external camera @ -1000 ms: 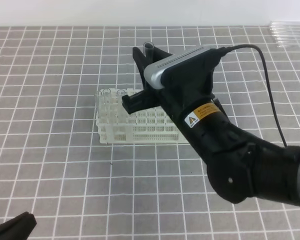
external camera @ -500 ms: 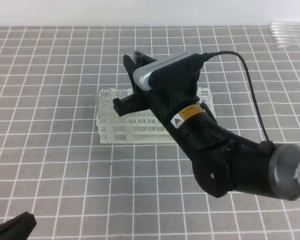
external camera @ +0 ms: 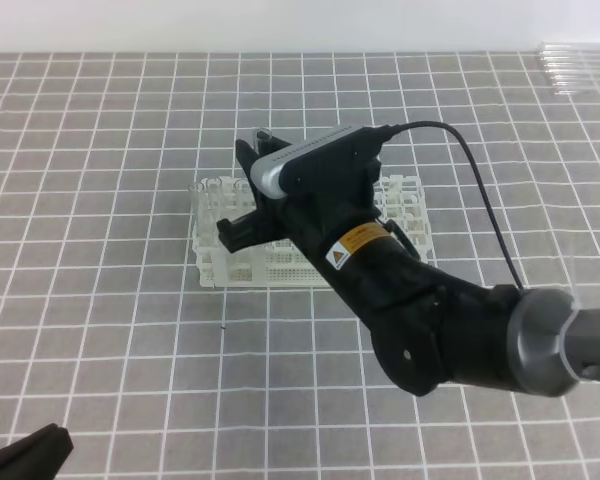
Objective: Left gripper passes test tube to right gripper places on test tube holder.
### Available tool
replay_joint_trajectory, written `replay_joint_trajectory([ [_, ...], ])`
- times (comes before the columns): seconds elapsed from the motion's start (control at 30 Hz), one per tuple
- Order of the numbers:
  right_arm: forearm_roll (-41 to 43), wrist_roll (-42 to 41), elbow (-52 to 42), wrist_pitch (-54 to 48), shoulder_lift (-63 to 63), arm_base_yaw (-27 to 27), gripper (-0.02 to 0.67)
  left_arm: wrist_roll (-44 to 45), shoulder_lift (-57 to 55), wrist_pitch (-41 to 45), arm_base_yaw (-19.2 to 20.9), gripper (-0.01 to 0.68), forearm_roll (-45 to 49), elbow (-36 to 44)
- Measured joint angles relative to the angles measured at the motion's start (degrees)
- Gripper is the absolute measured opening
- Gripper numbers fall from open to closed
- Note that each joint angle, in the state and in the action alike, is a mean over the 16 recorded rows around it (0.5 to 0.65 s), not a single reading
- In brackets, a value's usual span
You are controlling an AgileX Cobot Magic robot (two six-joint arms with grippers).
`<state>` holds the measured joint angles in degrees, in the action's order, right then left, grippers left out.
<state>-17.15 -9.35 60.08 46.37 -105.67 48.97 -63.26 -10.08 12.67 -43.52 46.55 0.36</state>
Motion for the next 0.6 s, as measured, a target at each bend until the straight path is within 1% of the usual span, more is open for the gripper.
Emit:
replay_joint_trajectory([
  [0.6, 0.65, 0.07, 2.19, -0.58, -1.91, -1.15, 0.094, -0.03, 0.03, 0.13, 0.01, 0.0, 0.17, -0.1],
])
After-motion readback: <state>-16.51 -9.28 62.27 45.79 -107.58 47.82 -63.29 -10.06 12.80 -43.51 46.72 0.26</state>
